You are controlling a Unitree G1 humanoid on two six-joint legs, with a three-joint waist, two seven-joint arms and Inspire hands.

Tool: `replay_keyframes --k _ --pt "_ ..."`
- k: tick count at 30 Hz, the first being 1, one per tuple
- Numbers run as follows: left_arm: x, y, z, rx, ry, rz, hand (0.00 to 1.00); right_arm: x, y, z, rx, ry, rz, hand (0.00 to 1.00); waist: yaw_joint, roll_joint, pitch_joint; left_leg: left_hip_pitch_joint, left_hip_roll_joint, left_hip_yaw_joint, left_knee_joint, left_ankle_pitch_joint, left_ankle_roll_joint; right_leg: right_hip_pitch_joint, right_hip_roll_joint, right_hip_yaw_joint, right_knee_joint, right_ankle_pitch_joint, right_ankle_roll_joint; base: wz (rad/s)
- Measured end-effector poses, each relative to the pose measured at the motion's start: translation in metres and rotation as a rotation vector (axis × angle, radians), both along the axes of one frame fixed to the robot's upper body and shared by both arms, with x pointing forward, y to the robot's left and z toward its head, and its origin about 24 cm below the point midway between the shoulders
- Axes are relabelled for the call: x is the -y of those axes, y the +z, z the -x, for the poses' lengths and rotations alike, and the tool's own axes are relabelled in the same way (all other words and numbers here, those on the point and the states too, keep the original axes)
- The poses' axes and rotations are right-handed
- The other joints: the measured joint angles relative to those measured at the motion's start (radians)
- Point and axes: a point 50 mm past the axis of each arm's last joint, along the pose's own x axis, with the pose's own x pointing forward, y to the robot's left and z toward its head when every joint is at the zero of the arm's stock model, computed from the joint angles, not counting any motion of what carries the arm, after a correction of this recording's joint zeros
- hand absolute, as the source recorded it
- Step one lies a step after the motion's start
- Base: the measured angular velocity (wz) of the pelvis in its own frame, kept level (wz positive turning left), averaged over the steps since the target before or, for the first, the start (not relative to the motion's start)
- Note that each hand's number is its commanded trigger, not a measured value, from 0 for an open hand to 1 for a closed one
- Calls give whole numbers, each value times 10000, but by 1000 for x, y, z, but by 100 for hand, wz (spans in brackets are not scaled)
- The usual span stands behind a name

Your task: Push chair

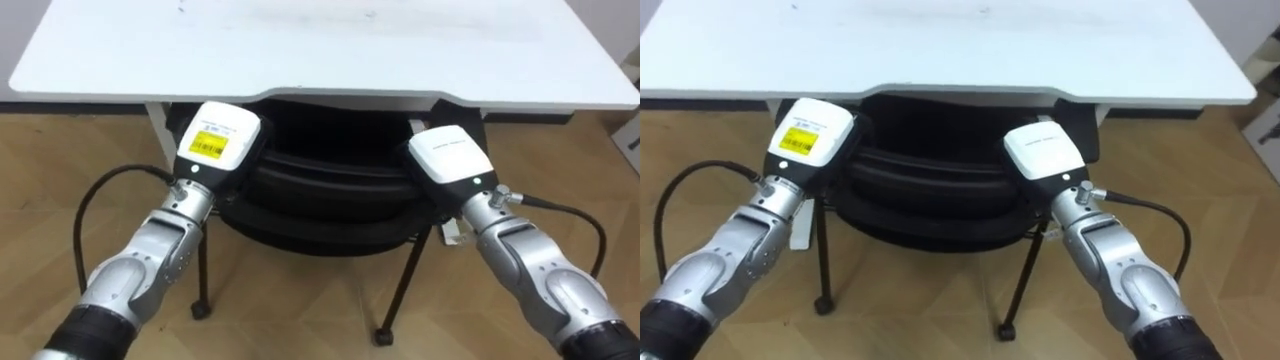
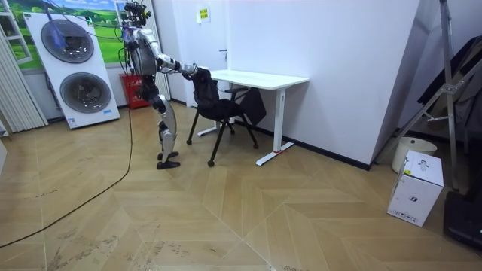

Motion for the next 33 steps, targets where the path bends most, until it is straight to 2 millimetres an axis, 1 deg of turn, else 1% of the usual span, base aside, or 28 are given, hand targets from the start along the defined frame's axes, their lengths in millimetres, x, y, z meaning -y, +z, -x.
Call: replay_keyframes --k 1,2,3,4,5,7,10,13,15,16,17,18,19,20,24,29,33 --pt "0 0 1 2 13 25 100 0 0 0 16 -13 4 100 38 1 0 17 -19 39 -37 10 -13 2 -35 -37 50 -65 -3 13" --pt "0 -1 2 -11 49 60 100 0 1 0 32 -5 19 100 96 -8 4 105 -35 192 -130 10 -15 -8 -108 -57 175 -145 16 13" --pt "1 -2 2 -80 74 109 100 0 1 0 24 -15 31 100 212 -23 13 261 -93 256 -328 13 -12 5 -210 -56 297 -236 40 7" --pt "1 -3 3 -122 85 122 100 0 0 0 10 -20 44 100 238 -42 23 338 -150 260 -415 41 9 22 -281 -64 357 -291 50 12" --pt "1 -5 4 -229 113 129 100 0 0 0 -27 -8 98 100 251 -39 21 461 -216 289 -566 100 36 81 -377 -138 391 -341 109 13" --pt "0 -5 4 -268 123 141 100 0 -1 1 -56 54 126 100 290 -43 24 530 -264 267 -637 142 52 142 -424 -220 381 -361 147 16" --pt "-3 -7 5 -421 199 127 100 -5 -4 2 -171 107 164 100 290 -36 24 593 -306 174 -631 148 60 291 -422 -288 263 -361 149 10" --pt "-4 -5 5 -351 194 143 100 -5 -4 2 -158 107 115 100 300 -11 20 458 -281 152 -626 210 140 268 -374 -382 63 -245 161 6" --pt "-4 -4 5 -298 192 117 100 -6 -4 2 -115 101 84 100 313 19 7 404 -244 181 -695 289 176 279 -307 -418 -158 -104 163 0" --pt "-5 -3 5 -243 170 108 100 -7 -3 2 -69 120 85 100 306 36 3 360 -221 258 -789 392 213 277 -268 -453 -331 11 170 4" --pt "-5 -2 4 -187 163 103 100 -7 -2 2 -27 129 78 90 301 66 1 339 -185 271 -910 455 227 285 -198 -483 -512 127 172 5" --pt "-5 -2 4 -164 171 106 0 -7 -2 2 -14 128 70 33 302 76 1 333 -172 266 -961 478 228 291 -169 -486 -583 176 174 4" --pt "-6 -1 4 -141 184 113 0 -8 -1 2 22 139 61 5 301 108 4 294 -166 237 -1001 506 230 296 -138 -512 -664 236 179 4" --pt "-6 -1 4 -137 199 117 0 -8 0 2 43 149 57 0 300 135 5 269 -165 218 -1038 543 239 314 -119 -534 -733 281 187 5" --pt "-6 -2 4 -183 345 250 0 -9 0 2 -73 197 80 0 313 172 3 332 -174 194 -1137 572 243 381 -119 -596 -772 289 192 6" --pt "-2 -2 5 -311 1149 1606 0 -13 5 1 -414 350 207 0 557 185 -3 526 -189 217 -1381 768 226 448 -121 -644 -913 324 173 4" --pt "-4 -2 9 -377 1393 2254 0 -16 6 1 -675 424 44 0 572 204 -3 522 -186 216 -1383 788 201 501 -105 -646 -963 332 157 0"
